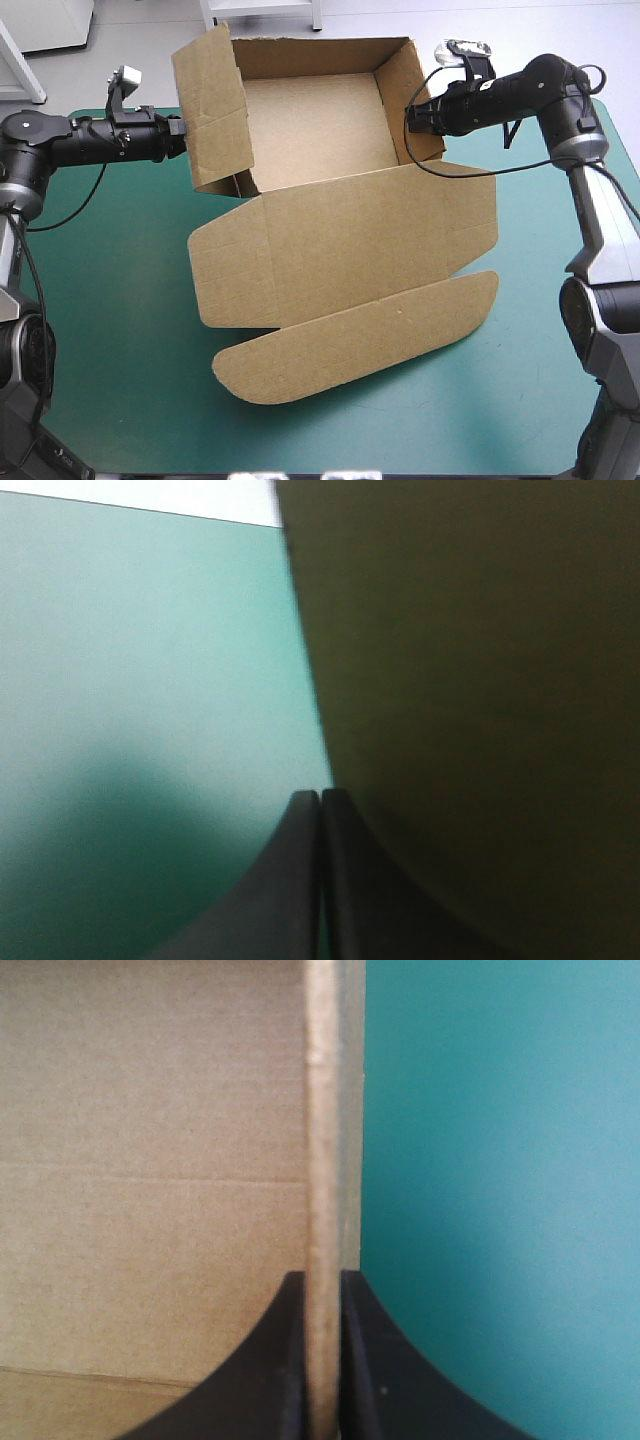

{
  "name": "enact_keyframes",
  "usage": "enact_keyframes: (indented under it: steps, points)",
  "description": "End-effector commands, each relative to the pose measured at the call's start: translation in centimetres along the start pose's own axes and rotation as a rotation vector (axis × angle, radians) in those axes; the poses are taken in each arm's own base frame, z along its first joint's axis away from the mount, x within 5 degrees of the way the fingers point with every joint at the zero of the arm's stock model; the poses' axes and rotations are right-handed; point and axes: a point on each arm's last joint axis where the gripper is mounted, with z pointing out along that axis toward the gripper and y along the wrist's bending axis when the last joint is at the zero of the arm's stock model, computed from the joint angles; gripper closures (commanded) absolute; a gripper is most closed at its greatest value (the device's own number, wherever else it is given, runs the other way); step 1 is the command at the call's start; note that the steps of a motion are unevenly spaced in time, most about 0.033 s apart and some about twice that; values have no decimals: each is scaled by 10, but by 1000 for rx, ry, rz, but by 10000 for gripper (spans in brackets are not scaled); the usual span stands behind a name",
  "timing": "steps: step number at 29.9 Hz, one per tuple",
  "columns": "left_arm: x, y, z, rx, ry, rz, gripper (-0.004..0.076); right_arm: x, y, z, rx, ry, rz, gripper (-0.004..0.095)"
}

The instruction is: Fold the box

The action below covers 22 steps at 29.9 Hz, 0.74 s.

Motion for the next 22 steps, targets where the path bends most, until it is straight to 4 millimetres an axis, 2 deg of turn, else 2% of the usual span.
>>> enact_keyframes:
  steps: [1,15,19,22]
  points:
    - [-5,-42,-15,121,-29,36,732,-13,18,-23,-40,-114,4,907]
    - [-6,-55,-10,184,-46,33,715,-8,15,-1,1,-56,-2,907]
    - [-6,-56,-8,187,-40,29,650,-6,18,2,5,-45,-14,907]
    - [-5,-55,-8,183,-35,1,561,-6,19,4,8,-43,-20,907]
